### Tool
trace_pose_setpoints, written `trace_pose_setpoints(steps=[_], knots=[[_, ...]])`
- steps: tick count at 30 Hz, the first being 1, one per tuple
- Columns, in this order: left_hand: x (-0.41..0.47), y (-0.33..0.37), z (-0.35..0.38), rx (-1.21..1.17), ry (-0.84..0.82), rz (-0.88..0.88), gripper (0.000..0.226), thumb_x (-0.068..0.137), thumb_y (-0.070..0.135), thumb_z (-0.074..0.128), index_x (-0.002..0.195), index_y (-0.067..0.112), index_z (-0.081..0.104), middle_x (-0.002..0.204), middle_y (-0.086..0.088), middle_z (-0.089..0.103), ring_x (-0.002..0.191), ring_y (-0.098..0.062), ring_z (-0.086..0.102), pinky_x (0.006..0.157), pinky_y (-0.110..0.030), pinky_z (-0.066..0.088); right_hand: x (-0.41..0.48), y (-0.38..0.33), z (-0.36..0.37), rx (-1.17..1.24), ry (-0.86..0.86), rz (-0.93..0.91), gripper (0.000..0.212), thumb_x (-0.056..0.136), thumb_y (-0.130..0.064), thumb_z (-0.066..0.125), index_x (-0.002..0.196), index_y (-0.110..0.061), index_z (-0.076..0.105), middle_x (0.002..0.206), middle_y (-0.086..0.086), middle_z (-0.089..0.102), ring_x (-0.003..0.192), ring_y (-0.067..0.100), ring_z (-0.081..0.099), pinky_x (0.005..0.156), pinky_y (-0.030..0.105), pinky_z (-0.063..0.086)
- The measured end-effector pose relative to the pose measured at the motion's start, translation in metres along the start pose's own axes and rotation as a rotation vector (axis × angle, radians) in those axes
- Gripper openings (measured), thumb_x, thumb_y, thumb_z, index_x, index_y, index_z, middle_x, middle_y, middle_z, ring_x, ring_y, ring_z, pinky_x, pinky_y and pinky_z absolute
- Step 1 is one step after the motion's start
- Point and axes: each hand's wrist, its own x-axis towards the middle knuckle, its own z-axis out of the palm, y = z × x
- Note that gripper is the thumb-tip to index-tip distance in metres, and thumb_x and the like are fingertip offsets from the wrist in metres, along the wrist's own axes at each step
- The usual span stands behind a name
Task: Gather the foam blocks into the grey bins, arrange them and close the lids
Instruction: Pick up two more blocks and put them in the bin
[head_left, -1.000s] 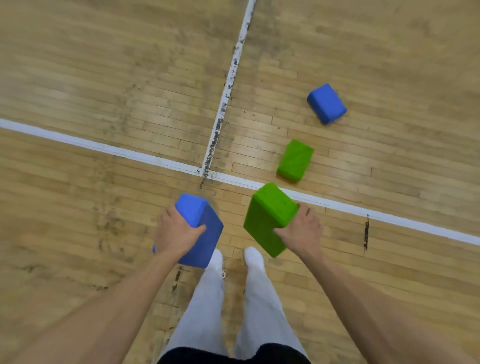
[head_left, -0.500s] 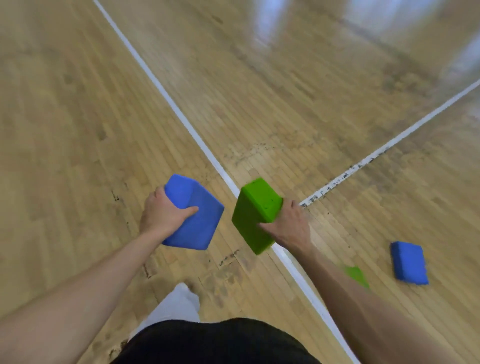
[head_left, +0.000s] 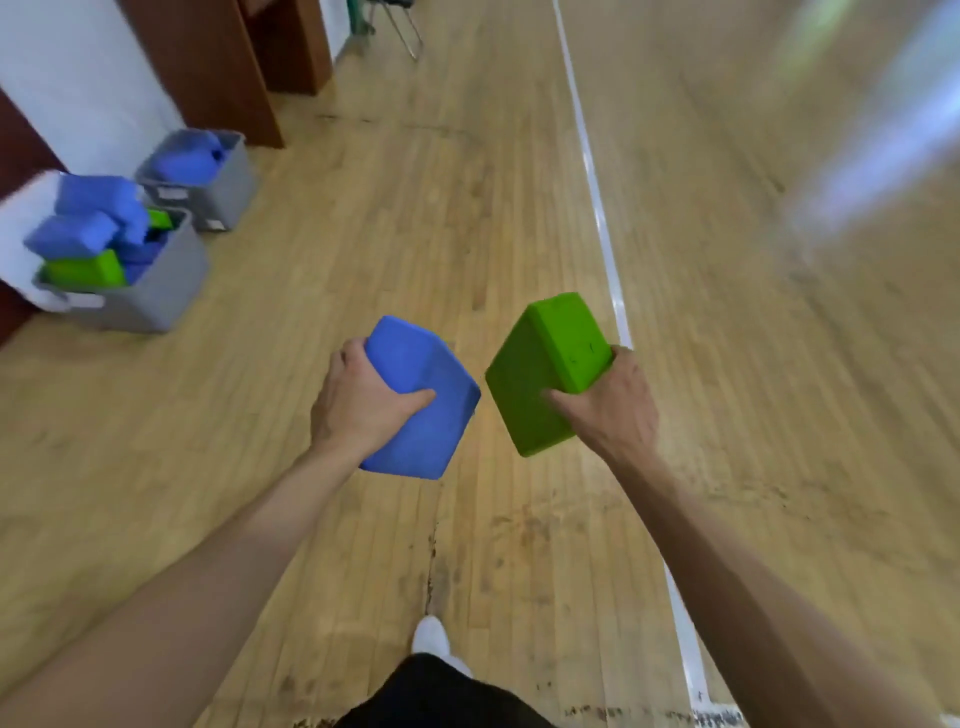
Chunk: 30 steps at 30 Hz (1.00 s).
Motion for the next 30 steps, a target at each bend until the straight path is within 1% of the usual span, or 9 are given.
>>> trace_pose_setpoints(steps=[3,6,8,10,14,16,21,25,30], knots=[[0.068,-0.018,-0.029,0.036,0.047,-0.040,0.092,0.064,0.045,0.081,0.137,0.016,0.034,0.135,-0.004,0.043,0.117,-0.028,0.051,0.084,-0.037,0.040,0.053,-0.059,0.030,0.035,-0.002,-0.112,0.085,0.064,-0.050,0.076,0.129,-0.011,0.039,0.108,0.000,0.050,0.097,0.018,0.051,0.074,0.031,0.042],[0.123,-0.035,-0.045,0.049,0.095,-0.081,0.093,0.063,0.046,0.082,0.137,0.014,0.035,0.133,-0.006,0.044,0.118,-0.029,0.051,0.088,-0.039,0.042,0.101,-0.098,0.063,0.053,-0.016,-0.202,0.089,0.064,-0.052,0.075,0.132,-0.011,0.036,0.113,0.000,0.051,0.101,0.018,0.051,0.079,0.036,0.050],[0.158,-0.047,-0.050,0.051,0.113,-0.126,0.093,0.063,0.046,0.082,0.137,0.015,0.035,0.132,-0.005,0.045,0.117,-0.028,0.051,0.087,-0.038,0.042,0.133,-0.119,0.091,0.050,-0.055,-0.210,0.090,0.064,-0.052,0.076,0.133,-0.010,0.036,0.116,0.004,0.052,0.105,0.021,0.052,0.083,0.040,0.052],[0.192,-0.059,-0.049,0.047,0.115,-0.177,0.091,0.063,0.046,0.081,0.137,0.016,0.036,0.132,-0.004,0.046,0.116,-0.028,0.052,0.085,-0.037,0.042,0.166,-0.136,0.122,0.044,-0.105,-0.220,0.087,0.064,-0.051,0.076,0.130,-0.010,0.039,0.116,0.006,0.054,0.106,0.023,0.053,0.084,0.042,0.051],[0.276,-0.078,-0.040,0.097,0.109,-0.288,0.089,0.063,0.047,0.081,0.135,0.018,0.038,0.131,-0.004,0.048,0.116,-0.028,0.053,0.087,-0.037,0.043,0.245,-0.170,0.187,0.061,-0.190,-0.206,0.084,0.062,-0.048,0.078,0.128,-0.011,0.042,0.115,0.006,0.055,0.107,0.026,0.055,0.080,0.037,0.048],[0.327,-0.078,-0.038,0.126,0.088,-0.317,0.088,0.062,0.047,0.081,0.134,0.019,0.039,0.129,-0.003,0.048,0.114,-0.028,0.053,0.086,-0.037,0.044,0.292,-0.190,0.215,0.078,-0.237,-0.201,0.086,0.063,-0.049,0.079,0.131,-0.012,0.041,0.117,0.005,0.055,0.108,0.026,0.055,0.081,0.038,0.049],[0.458,-0.071,-0.056,0.119,0.088,-0.395,0.088,0.060,0.049,0.081,0.133,0.019,0.042,0.129,-0.001,0.050,0.112,-0.026,0.055,0.087,-0.040,0.048,0.418,-0.260,0.260,0.071,-0.354,-0.257,0.094,0.064,-0.050,0.079,0.138,-0.013,0.035,0.124,0.005,0.052,0.113,0.024,0.053,0.090,0.043,0.051],[0.542,-0.078,-0.083,0.054,0.178,-0.451,0.090,0.058,0.049,0.082,0.133,0.018,0.042,0.130,-0.003,0.053,0.113,-0.027,0.055,0.089,-0.044,0.050,0.500,-0.336,0.288,-0.016,-0.422,-0.393,0.094,0.067,-0.050,0.076,0.142,-0.016,0.030,0.127,0.002,0.049,0.116,0.021,0.050,0.091,0.042,0.051],[0.627,-0.114,-0.103,0.002,0.280,-0.562,0.084,0.063,0.047,0.081,0.132,0.018,0.042,0.129,-0.002,0.051,0.114,-0.027,0.055,0.086,-0.040,0.048,0.569,-0.426,0.355,-0.050,-0.466,-0.515,0.096,0.067,-0.049,0.075,0.143,-0.015,0.028,0.131,0.002,0.049,0.121,0.021,0.047,0.097,0.044,0.048]])
